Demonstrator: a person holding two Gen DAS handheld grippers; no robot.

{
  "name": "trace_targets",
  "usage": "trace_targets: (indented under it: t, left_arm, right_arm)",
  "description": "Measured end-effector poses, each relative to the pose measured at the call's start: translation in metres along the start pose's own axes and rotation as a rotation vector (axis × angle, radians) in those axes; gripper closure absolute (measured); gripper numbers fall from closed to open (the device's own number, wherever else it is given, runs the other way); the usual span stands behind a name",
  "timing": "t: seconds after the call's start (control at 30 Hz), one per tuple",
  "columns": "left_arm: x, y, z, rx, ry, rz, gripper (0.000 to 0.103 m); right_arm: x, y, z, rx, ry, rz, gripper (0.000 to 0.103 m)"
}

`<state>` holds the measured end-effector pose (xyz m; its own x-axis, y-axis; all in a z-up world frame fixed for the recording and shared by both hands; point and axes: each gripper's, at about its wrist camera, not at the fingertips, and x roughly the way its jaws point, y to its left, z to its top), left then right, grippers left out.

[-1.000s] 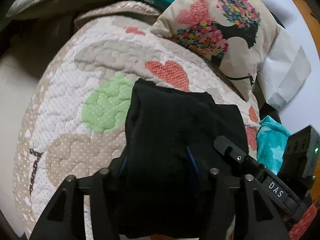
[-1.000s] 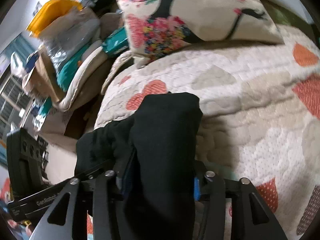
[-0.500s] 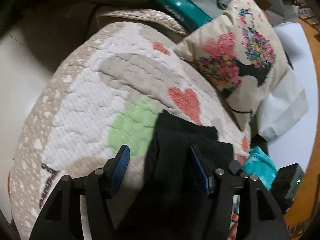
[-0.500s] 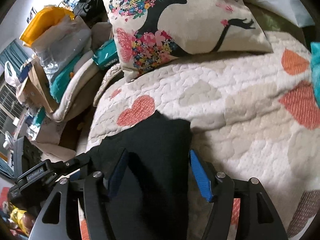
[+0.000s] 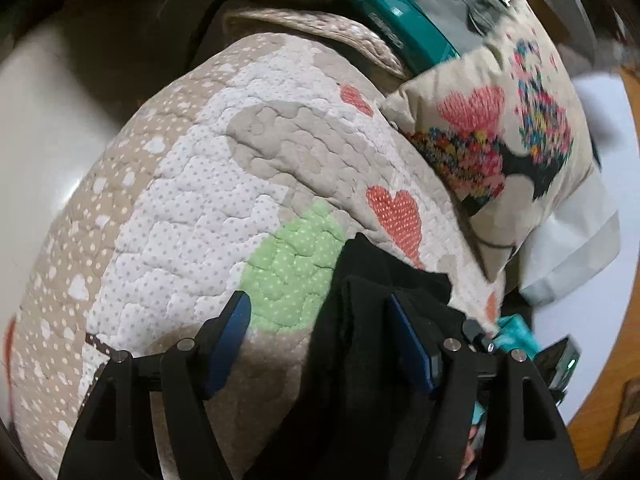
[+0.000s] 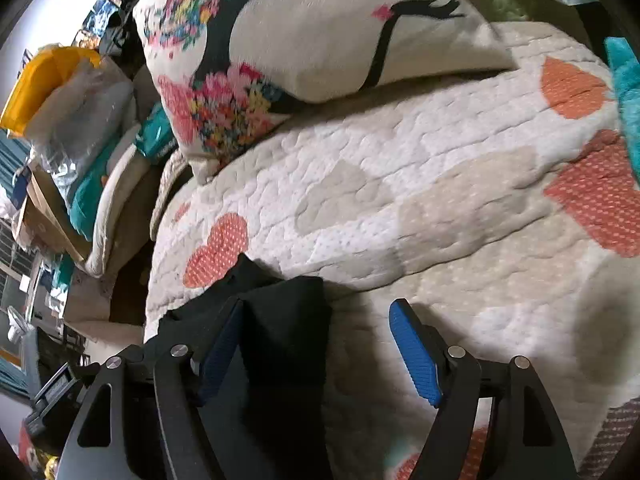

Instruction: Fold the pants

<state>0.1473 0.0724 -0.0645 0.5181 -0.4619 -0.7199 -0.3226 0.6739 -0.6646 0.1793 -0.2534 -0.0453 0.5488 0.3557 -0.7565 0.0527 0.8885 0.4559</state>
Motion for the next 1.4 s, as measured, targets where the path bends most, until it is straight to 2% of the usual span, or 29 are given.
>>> trace_targets:
  t: [0.23,0.4,0.47,0.53,0.67,0.87,1.07,1.27,1.4]
  left_arm:
    - [-0.019,0.025,0.001,-0.124,-0.004,-0.053,0.033]
    - [-0.043,0.050,-0.017,-0.197,-0.018,-0.058,0.033]
    - [-0.053,0.056,-0.033,-0.203,-0.019,-0.036,0.033]
    - [-0.063,0.056,-0.046,-0.163,-0.028,0.000,0.033]
    - [-0.083,0.042,-0.081,-0.014,-0.089,0.113,0.033]
    - [-0.108,0.022,-0.137,0.229,-0.170,0.239,0.033]
    - [-0.120,0.012,-0.187,0.402,-0.245,0.355,0.033]
    - [-0.119,-0.007,-0.208,0.526,-0.314,0.416,0.033]
    - [-0.118,-0.012,-0.215,0.564,-0.338,0.444,0.033]
  right_arm:
    - [-0.048,-0.018,-0.011,0.002,-0.039,-0.061,0.024]
    - [-0.081,-0.019,-0.043,-0.023,-0.022,-0.080,0.024]
    - [-0.091,-0.015,-0.064,-0.034,-0.011,-0.074,0.023]
    - [-0.097,-0.011,-0.083,-0.039,-0.003,-0.060,0.023]
    - [-0.103,0.004,-0.128,-0.083,0.014,-0.047,0.023]
    - [-0.113,0.033,-0.181,-0.275,-0.022,-0.126,0.023]
    - [-0.130,0.047,-0.199,-0.343,-0.082,-0.156,0.023]
    - [-0.143,0.047,-0.218,-0.334,-0.105,-0.166,0.022]
    - [-0.145,0.044,-0.221,-0.327,-0.120,-0.191,0.022]
